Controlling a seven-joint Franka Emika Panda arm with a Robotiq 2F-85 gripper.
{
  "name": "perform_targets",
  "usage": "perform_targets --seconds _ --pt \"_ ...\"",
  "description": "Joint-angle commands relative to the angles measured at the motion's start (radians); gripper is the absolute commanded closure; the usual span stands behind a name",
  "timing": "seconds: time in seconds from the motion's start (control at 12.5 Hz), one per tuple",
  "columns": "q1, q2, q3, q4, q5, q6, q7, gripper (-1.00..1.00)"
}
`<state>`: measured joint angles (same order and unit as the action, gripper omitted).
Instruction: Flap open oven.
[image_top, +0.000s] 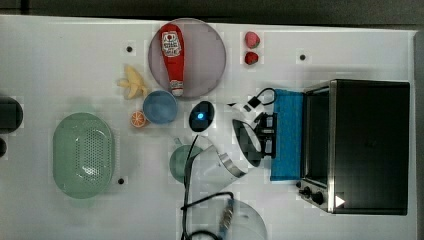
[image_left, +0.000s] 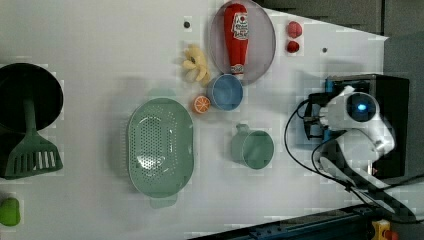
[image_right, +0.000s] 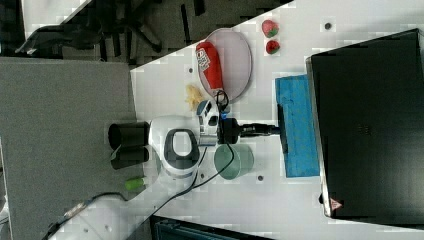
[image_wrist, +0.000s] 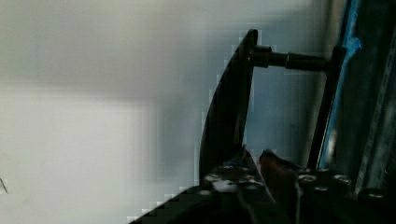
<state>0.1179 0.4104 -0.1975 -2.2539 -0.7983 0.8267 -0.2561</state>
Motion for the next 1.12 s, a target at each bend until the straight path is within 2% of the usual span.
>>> perform_targets --seconds 0.08,0.32,0.64,0.72,1.12 --pt "0.035 0.071 0.010 0.017 -0.027 0.001 0.173 0.65" --pt "0.055 0.114 0.008 0.048 -0.027 0.002 0.184 0.65" --pt "0.063 0.104 0.023 0.067 -0.014 0.017 0.184 0.65" --pt "0.063 0.084 0.028 0.072 0.038 0.026 0.191 0.65" --pt "0.056 -0.112 0.025 0.076 0.438 0.029 0.192 0.65"
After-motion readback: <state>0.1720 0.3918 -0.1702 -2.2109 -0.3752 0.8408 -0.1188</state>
